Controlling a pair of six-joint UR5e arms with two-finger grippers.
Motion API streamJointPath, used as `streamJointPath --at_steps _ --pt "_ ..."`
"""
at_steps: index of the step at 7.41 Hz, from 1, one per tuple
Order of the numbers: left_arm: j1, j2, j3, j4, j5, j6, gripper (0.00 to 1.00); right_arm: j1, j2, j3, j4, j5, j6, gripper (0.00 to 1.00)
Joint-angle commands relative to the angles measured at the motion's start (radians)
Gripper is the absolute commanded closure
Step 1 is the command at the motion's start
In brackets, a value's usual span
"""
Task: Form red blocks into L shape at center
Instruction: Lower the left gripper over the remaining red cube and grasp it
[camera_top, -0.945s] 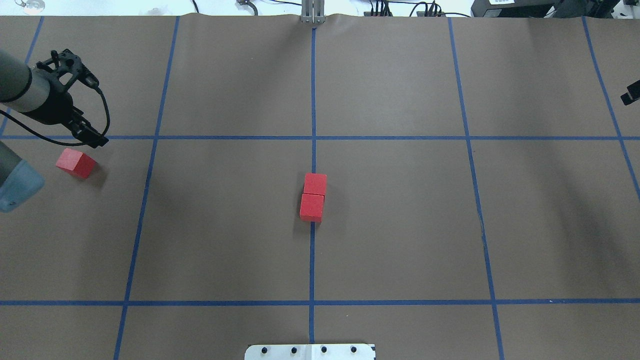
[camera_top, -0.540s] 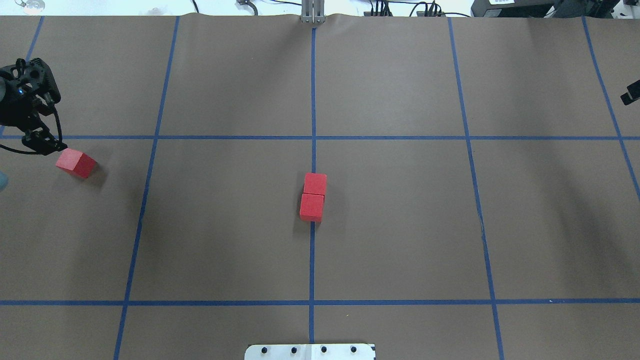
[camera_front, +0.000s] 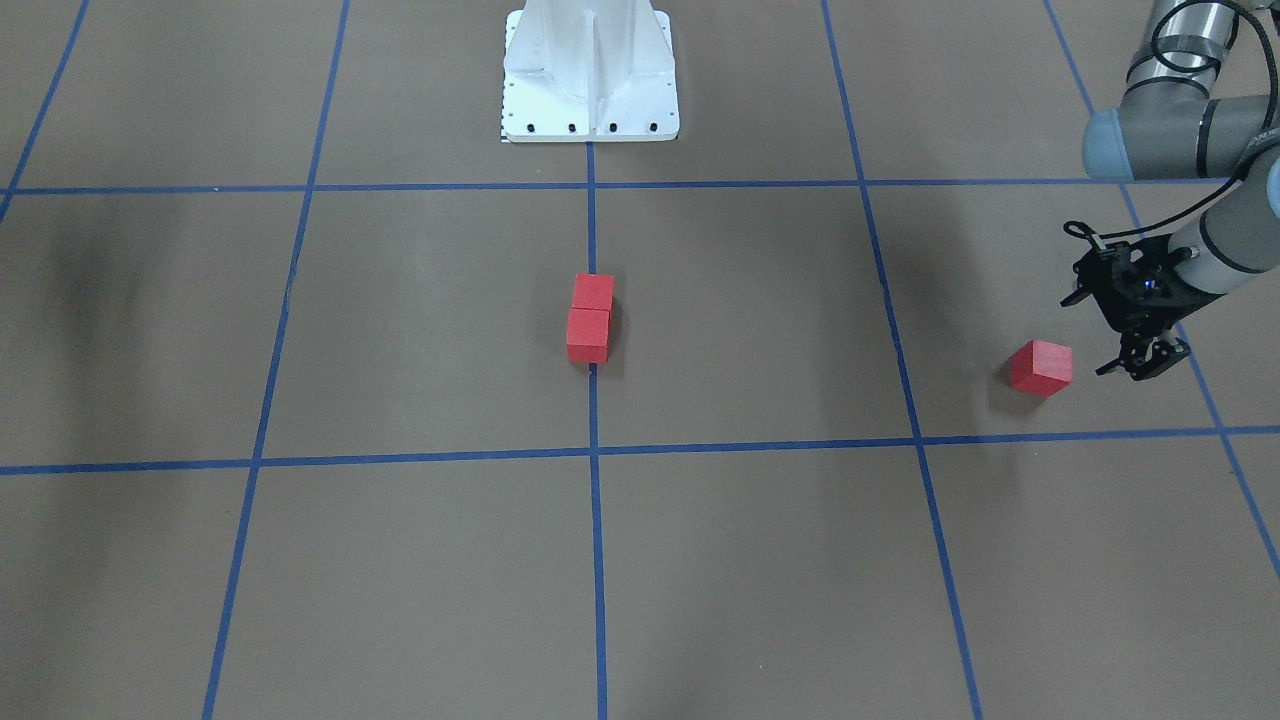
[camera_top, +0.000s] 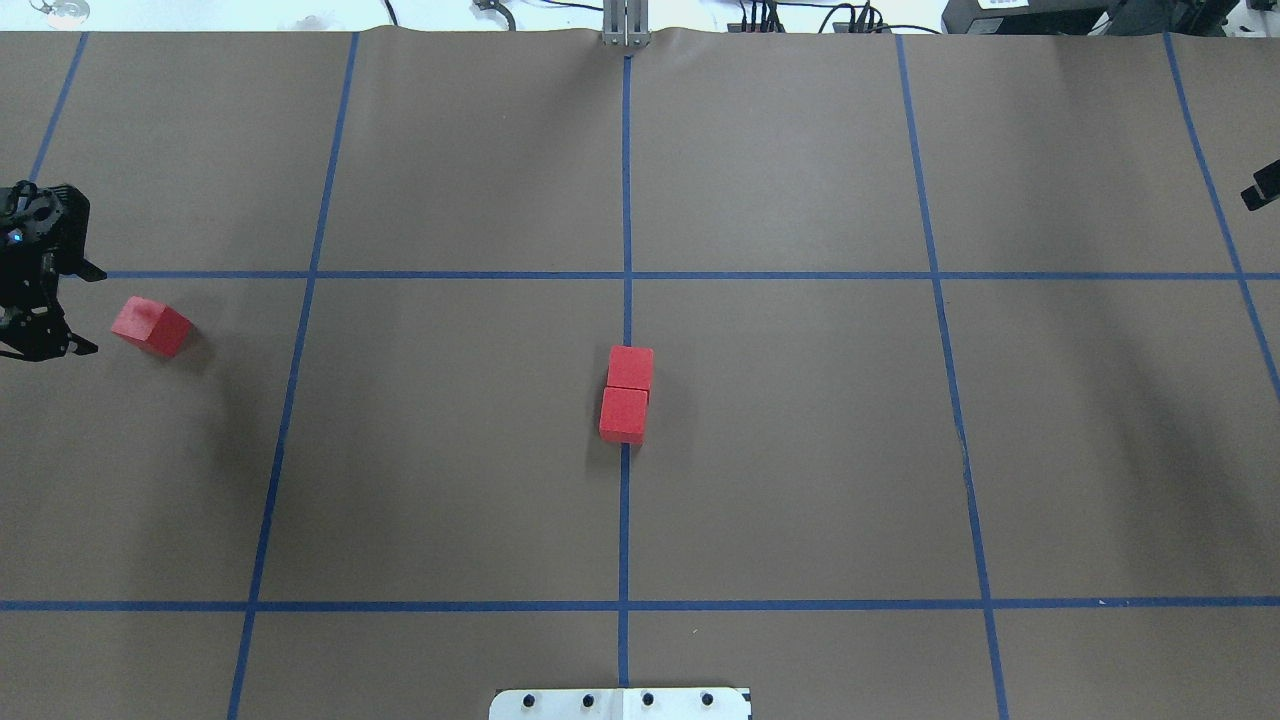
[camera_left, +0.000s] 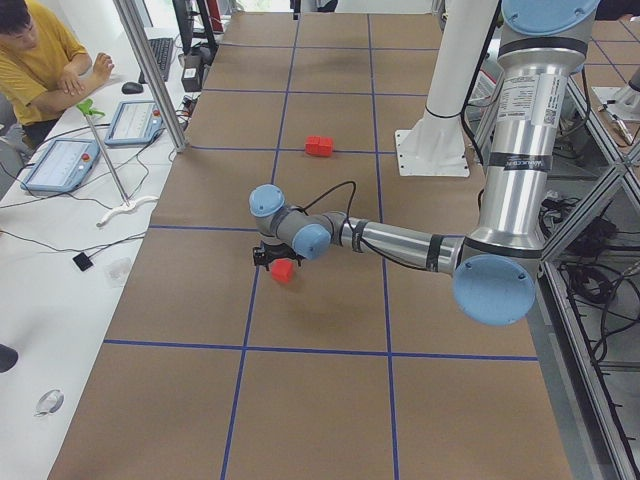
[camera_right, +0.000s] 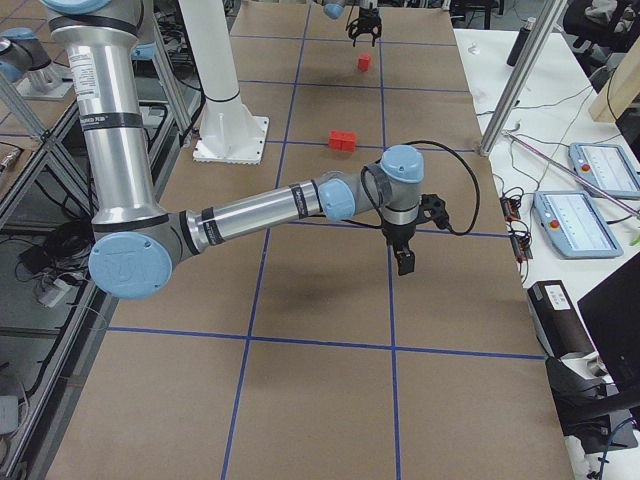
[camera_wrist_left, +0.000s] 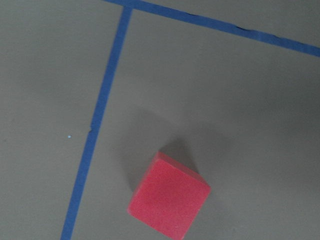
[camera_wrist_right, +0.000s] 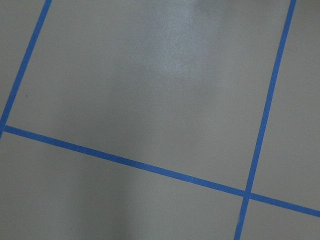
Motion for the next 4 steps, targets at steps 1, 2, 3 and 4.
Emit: streamJointPath --at_steps 1,2,3,4 --pt "0.0 0.002 0.01 -0.017 -0.005 0.127 0.04 -0.001 0.0 0.0 0.0 -0.001 0.001 0.0" --pt "0.003 0.0 0.013 -0.017 -0.005 0.128 0.05 -0.001 0.0 0.0 0.0 -0.001 0.001 0.0" --pt "0.006 -0.001 0.024 -0.017 -0.005 0.125 0.02 0.001 0.0 0.0 0.0 -0.001 0.001 0.0" --pt "0.007 -0.001 0.037 -0.049 -0.005 0.122 0.01 -0.001 -0.001 0.0 0.0 -0.001 0.001 0.0"
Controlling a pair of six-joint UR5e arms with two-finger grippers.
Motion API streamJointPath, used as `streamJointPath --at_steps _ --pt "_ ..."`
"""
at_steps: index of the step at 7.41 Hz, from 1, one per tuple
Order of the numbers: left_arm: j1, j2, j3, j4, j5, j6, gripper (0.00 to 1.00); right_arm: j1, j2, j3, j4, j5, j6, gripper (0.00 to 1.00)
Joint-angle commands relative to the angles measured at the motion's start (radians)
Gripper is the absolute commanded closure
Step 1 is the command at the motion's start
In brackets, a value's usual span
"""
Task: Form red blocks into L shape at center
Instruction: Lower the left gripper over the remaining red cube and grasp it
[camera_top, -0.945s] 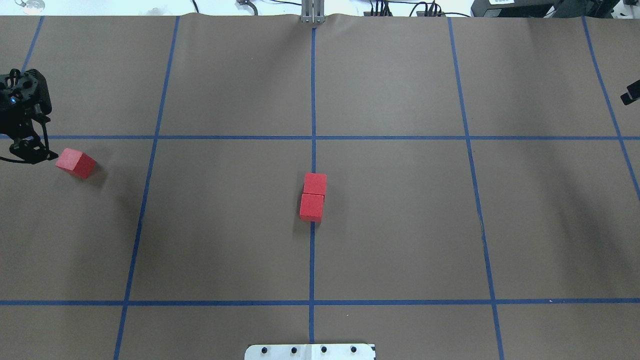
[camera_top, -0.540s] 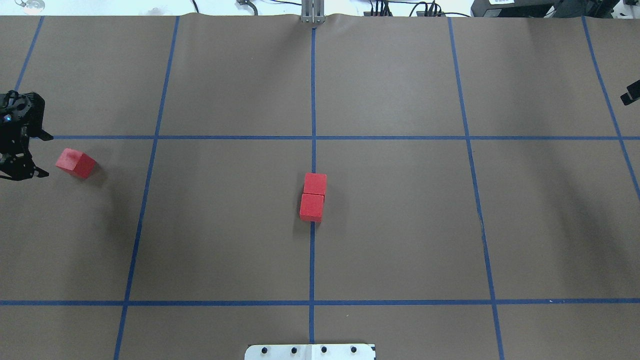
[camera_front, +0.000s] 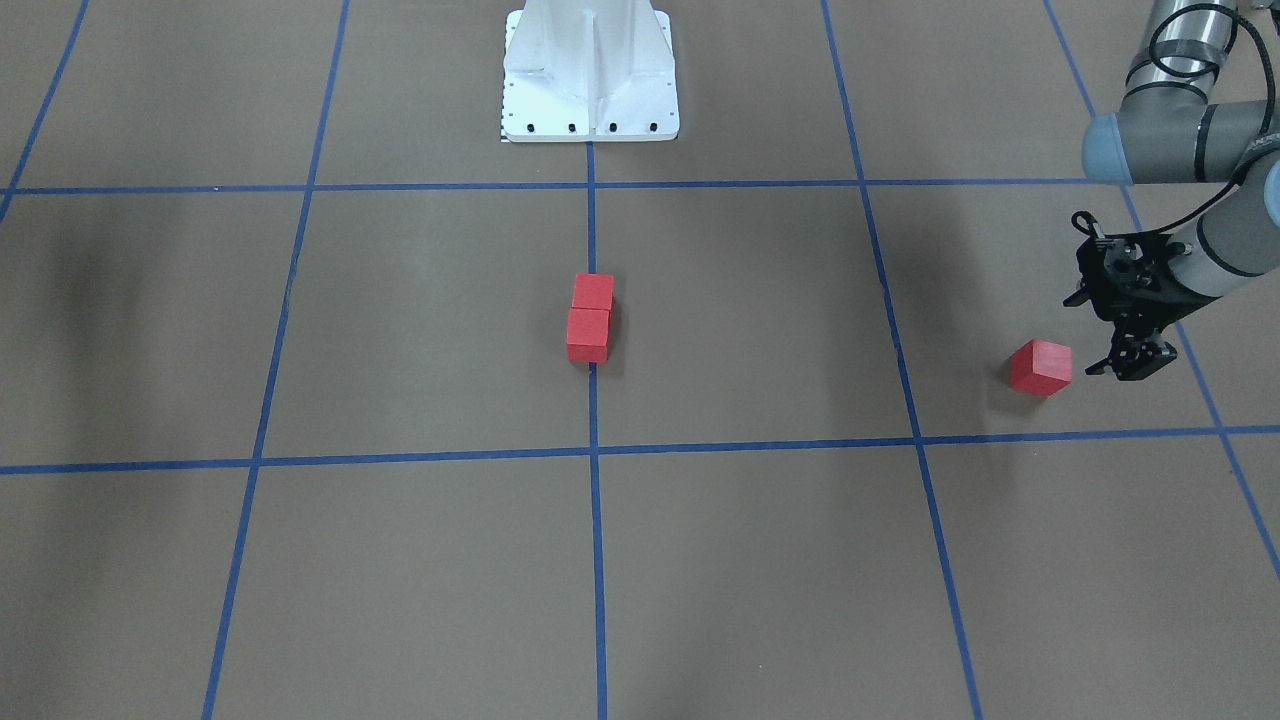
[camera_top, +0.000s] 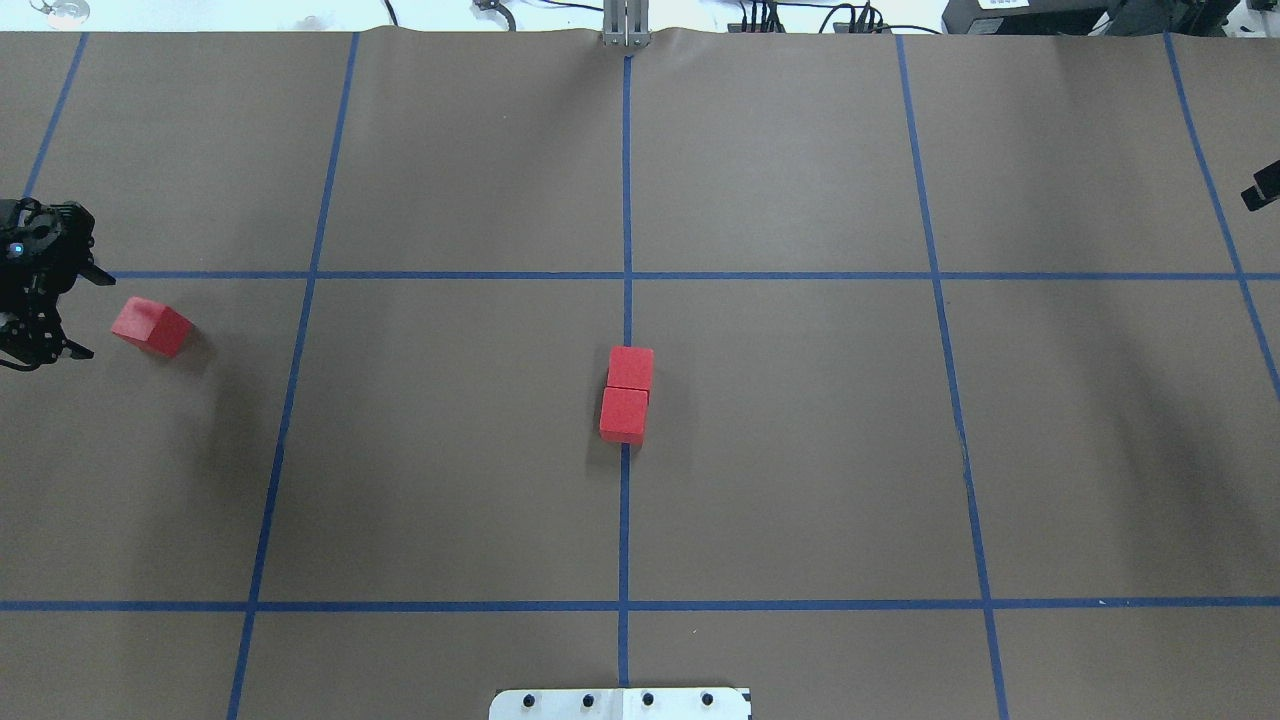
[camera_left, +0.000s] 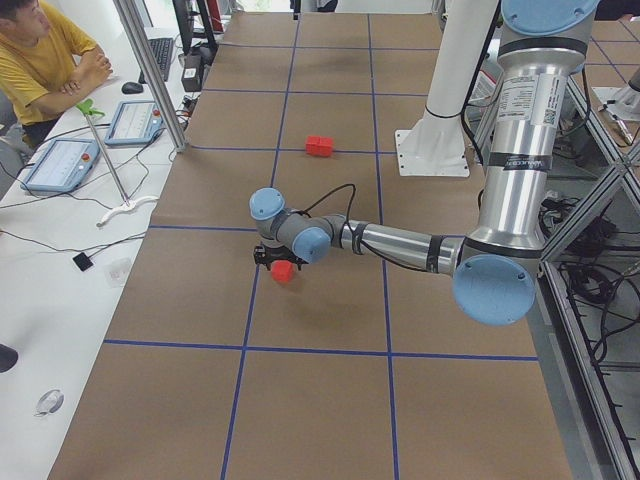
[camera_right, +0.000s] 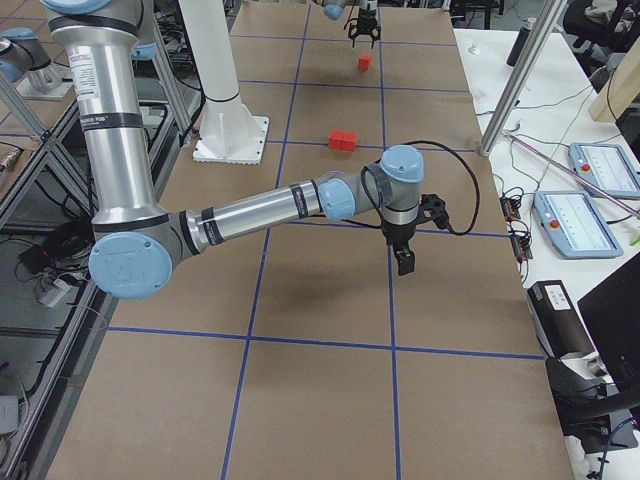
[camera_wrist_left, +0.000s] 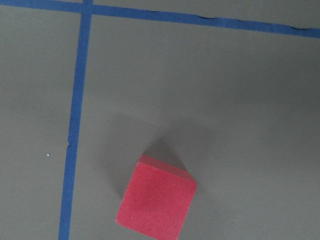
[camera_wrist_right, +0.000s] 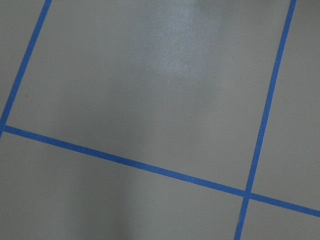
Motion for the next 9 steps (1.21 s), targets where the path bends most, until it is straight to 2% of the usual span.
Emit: streamJointPath --at_steps 1,2,9 --pt "0.003 -0.002 0.053 -0.084 0.0 -0.005 0.01 0.001 -0.001 0.0 0.0 0.0 0.0 0.0" --pt "0.004 -0.005 0.082 -0.13 0.001 -0.011 0.01 0.001 -0.001 0.0 0.0 0.0 0.0 0.0" --pt "0.004 -0.015 0.085 -0.2 0.006 -0.013 0.01 0.001 -0.001 -0.005 0.0 0.0 0.0 0.0"
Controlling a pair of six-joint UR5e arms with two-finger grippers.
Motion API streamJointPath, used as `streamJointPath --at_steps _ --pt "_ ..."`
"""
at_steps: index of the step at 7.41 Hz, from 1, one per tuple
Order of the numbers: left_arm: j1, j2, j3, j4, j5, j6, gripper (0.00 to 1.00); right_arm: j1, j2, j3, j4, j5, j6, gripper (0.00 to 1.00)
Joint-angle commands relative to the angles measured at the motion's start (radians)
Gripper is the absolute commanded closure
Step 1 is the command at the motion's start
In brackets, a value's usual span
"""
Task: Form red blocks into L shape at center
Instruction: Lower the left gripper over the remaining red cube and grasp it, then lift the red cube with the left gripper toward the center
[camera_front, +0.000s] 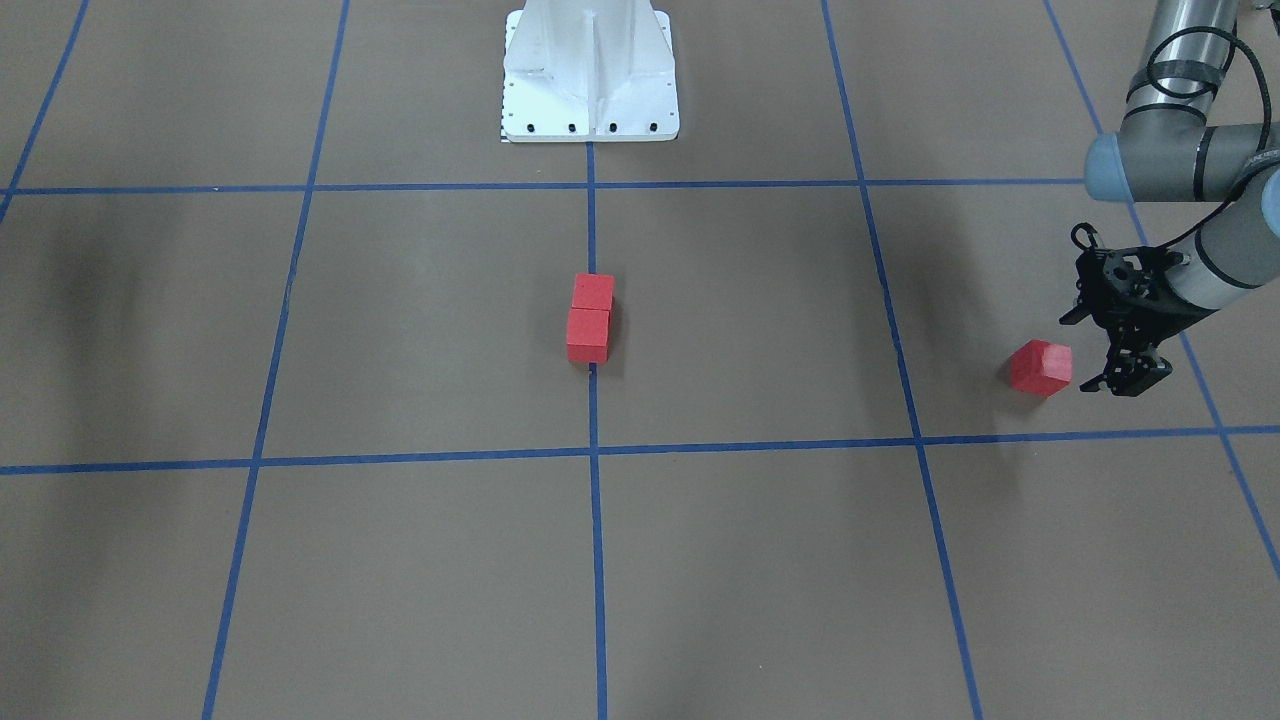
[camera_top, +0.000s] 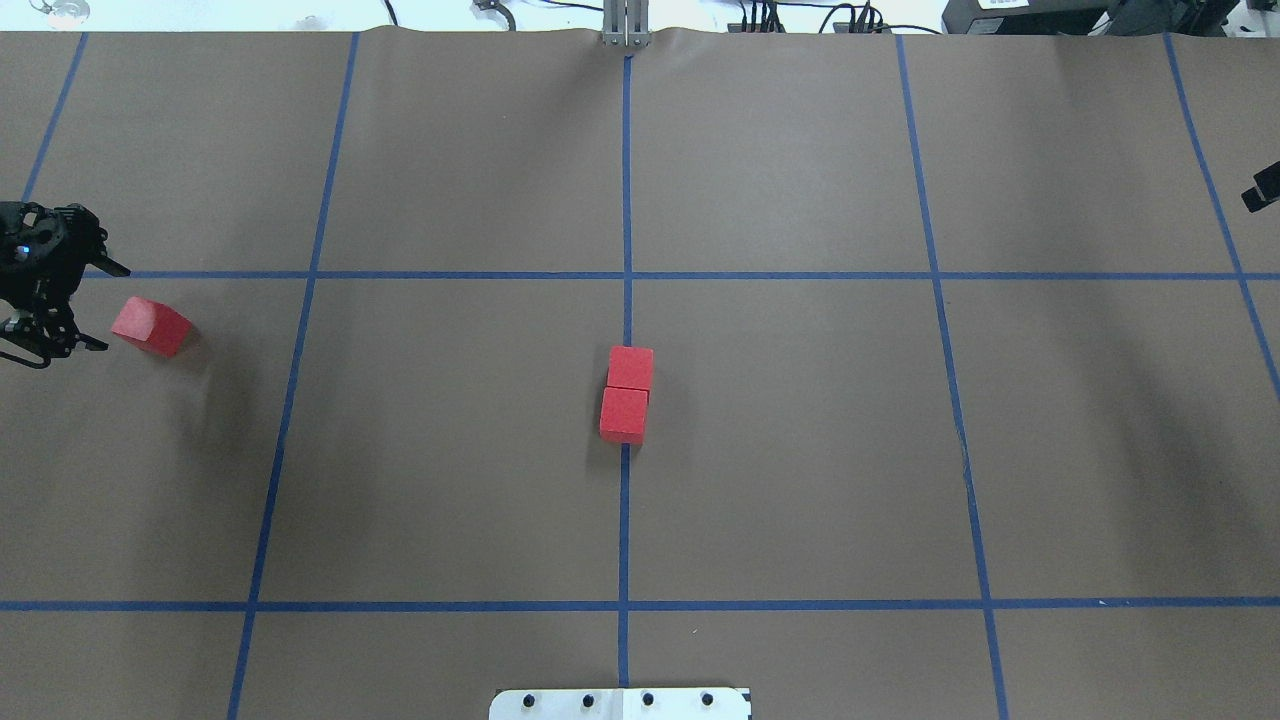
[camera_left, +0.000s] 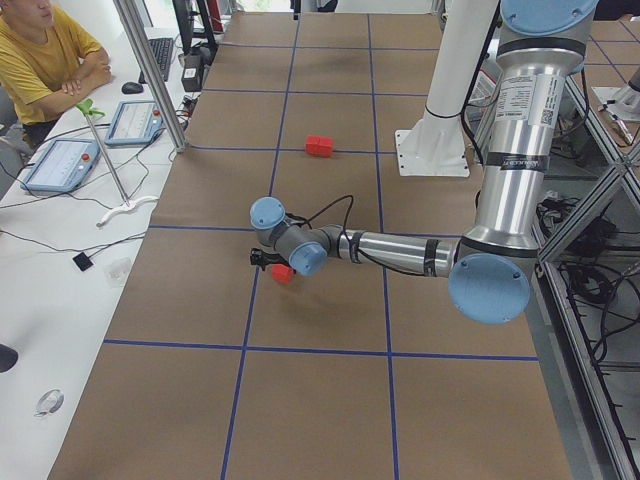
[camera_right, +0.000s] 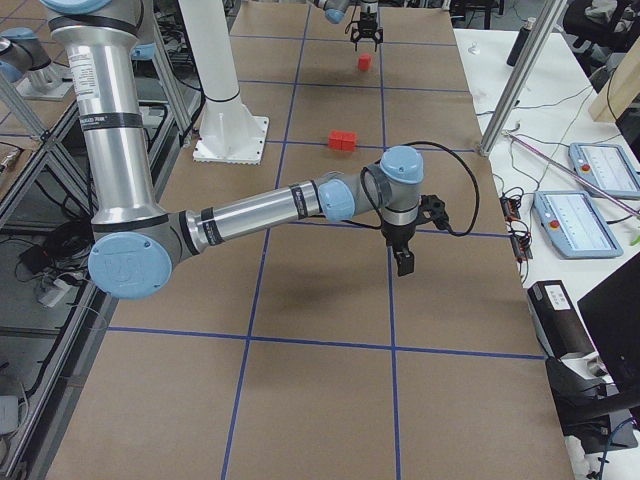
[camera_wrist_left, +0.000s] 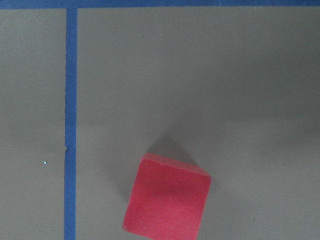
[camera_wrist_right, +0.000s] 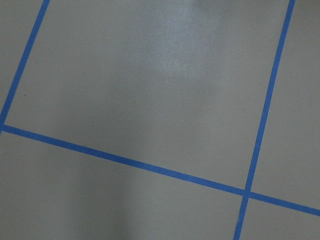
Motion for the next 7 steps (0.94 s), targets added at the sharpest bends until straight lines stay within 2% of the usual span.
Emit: streamJointPath --at_steps 1,4,7 --pt "0.006 -0.001 0.009 -0.029 0.004 -0.021 0.01 0.0 0.002 -0.005 0.0 0.0 0.0 0.0" --pt "0.044 -0.005 0.073 -0.153 0.007 -0.089 0.0 0.0 0.002 -0.007 0.0 0.0 0.0 0.0" --pt "0.063 -0.015 0.074 -0.157 0.007 -0.095 0.03 0.0 0.002 -0.007 0.0 0.0 0.0 0.0"
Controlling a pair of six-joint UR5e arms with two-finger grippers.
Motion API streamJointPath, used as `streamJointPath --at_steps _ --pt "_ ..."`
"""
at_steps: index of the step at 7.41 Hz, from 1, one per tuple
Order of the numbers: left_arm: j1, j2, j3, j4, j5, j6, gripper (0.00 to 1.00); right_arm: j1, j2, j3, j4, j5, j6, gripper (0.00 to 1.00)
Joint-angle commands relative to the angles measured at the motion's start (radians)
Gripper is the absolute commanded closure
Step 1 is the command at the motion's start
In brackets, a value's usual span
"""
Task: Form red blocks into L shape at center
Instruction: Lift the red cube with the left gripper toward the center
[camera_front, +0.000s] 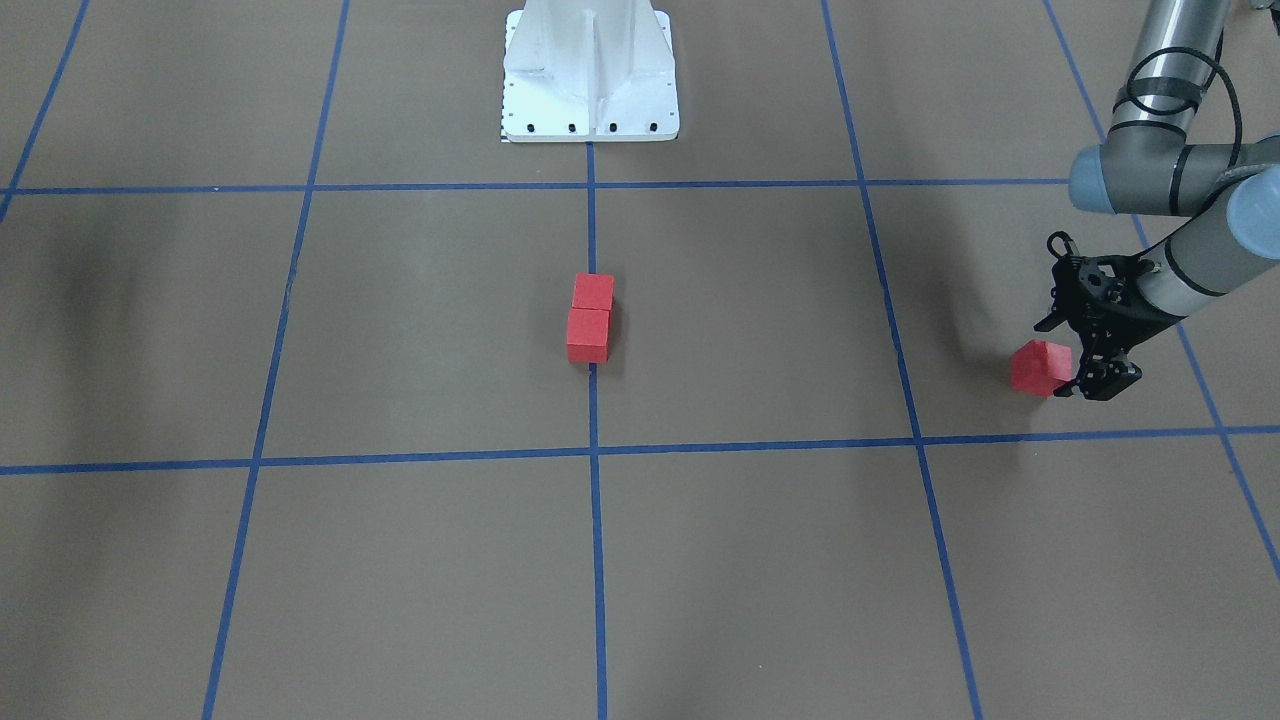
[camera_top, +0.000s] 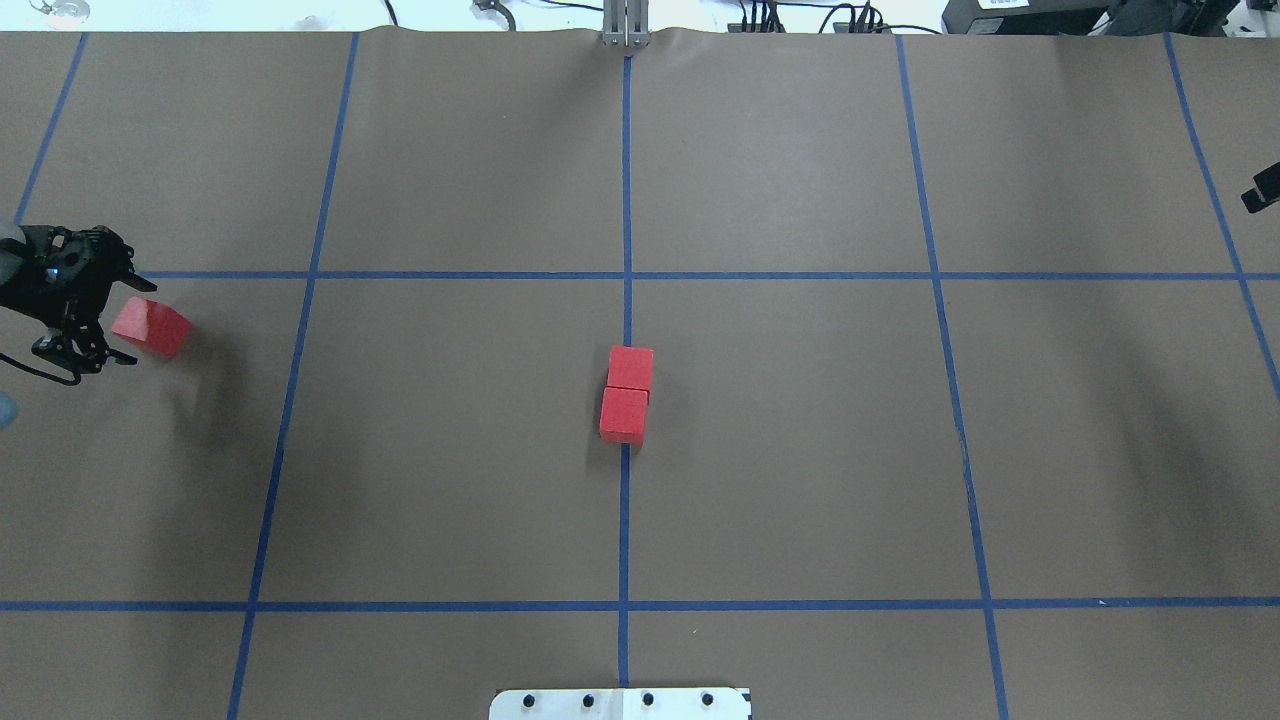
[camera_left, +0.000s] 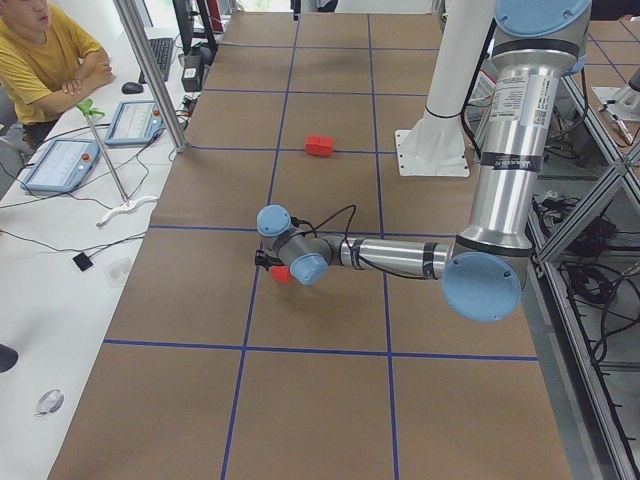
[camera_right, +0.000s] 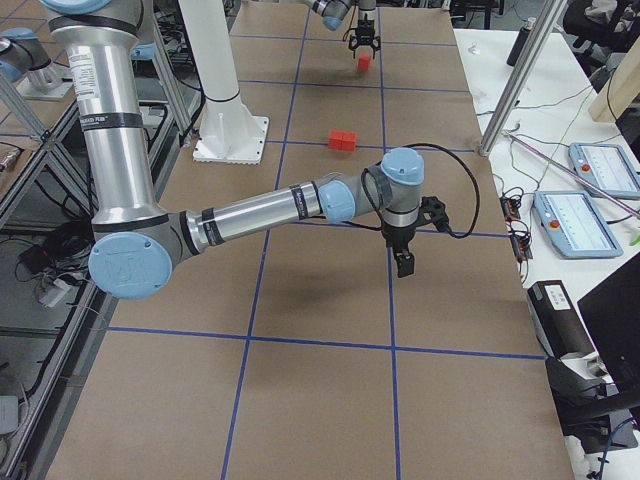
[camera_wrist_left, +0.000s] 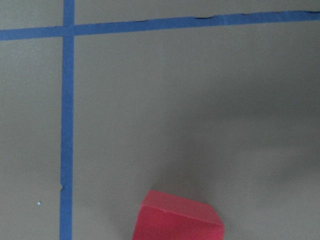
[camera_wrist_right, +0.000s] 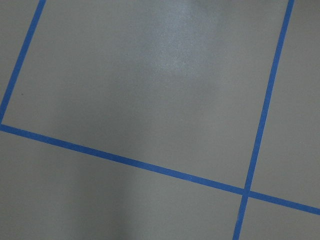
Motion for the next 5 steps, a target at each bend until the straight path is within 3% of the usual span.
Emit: streamJointPath --at_steps 1,2,3,4,5 --pt "0.01 -0.018 -0.001 -0.001 0.0 -0.034 0.3 0.0 0.0 0.0 0.0 0.0 0.0 0.0" --pt "0.011 -0.021 -0.001 0.0 0.0 -0.035 0.52 0.0 0.0 0.0 0.0 0.0 0.0 0.0" --pt "0.011 -0.021 -0.004 0.0 0.0 -0.036 0.66 0.0 0.0 0.0 0.0 0.0 0.0 0.0" --pt "0.011 -0.021 -0.004 0.002 0.0 -0.038 0.76 0.001 0.0 0.0 0.0 0.0 0.0 0.0" --pt "0.011 -0.026 -0.006 0.003 -0.001 -0.038 0.76 0.0 0.0 0.0 0.0 0.0 0.0 0.0"
